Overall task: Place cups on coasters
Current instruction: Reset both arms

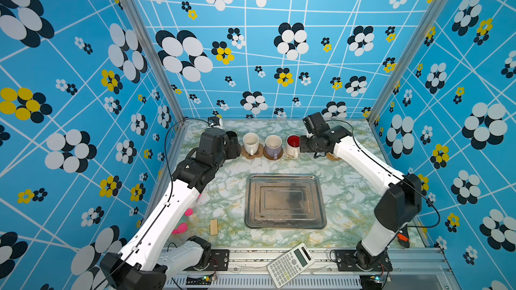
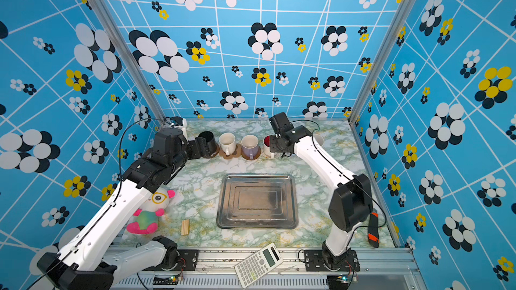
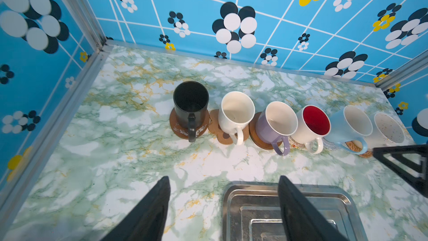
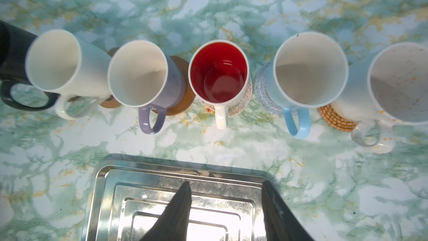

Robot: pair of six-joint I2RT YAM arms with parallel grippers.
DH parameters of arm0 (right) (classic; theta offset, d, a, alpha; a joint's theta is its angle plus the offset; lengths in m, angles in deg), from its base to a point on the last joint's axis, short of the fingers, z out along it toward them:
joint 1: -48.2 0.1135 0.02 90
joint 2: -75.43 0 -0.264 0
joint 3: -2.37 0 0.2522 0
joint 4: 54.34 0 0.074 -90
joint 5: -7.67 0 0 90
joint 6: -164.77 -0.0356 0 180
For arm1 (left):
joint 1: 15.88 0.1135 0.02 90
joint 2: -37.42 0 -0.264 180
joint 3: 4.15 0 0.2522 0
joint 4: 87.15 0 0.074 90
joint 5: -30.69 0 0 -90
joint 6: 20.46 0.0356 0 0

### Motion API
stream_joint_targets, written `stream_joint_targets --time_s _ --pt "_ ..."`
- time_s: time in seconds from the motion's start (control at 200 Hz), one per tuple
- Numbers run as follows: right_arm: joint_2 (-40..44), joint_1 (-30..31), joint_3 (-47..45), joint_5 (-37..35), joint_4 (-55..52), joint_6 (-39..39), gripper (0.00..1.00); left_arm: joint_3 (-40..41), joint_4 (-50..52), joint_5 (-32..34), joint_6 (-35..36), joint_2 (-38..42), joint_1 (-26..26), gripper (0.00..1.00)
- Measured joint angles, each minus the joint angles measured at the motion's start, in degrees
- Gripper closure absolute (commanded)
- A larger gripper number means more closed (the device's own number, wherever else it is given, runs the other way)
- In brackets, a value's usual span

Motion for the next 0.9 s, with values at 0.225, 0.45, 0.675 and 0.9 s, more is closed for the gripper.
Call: stream_joint_targets --time_s 0.225,0.45,0.675,0.9 --pt "13.9 0.0 -11.6 -3.4 6.3 1.6 0.22 11.2 -7.0 5.7 5.5 3.2 0.8 0.18" --pt "24.5 0.0 -27.0 -9.6 17.2 7.2 0.01 26.8 -21.9 8.8 14.5 4.5 3.1 0.0" --pt "27.1 -0.7 -40.2 -16.4 31.9 18.2 0.01 38.2 -40.6 6.7 16.7 2.5 14.5 0.01" --pt "23.9 -4.1 -50.1 -19.3 46.7 26.7 0.01 42.5 -57.0 0.0 16.5 -9.0 22.2 0.01"
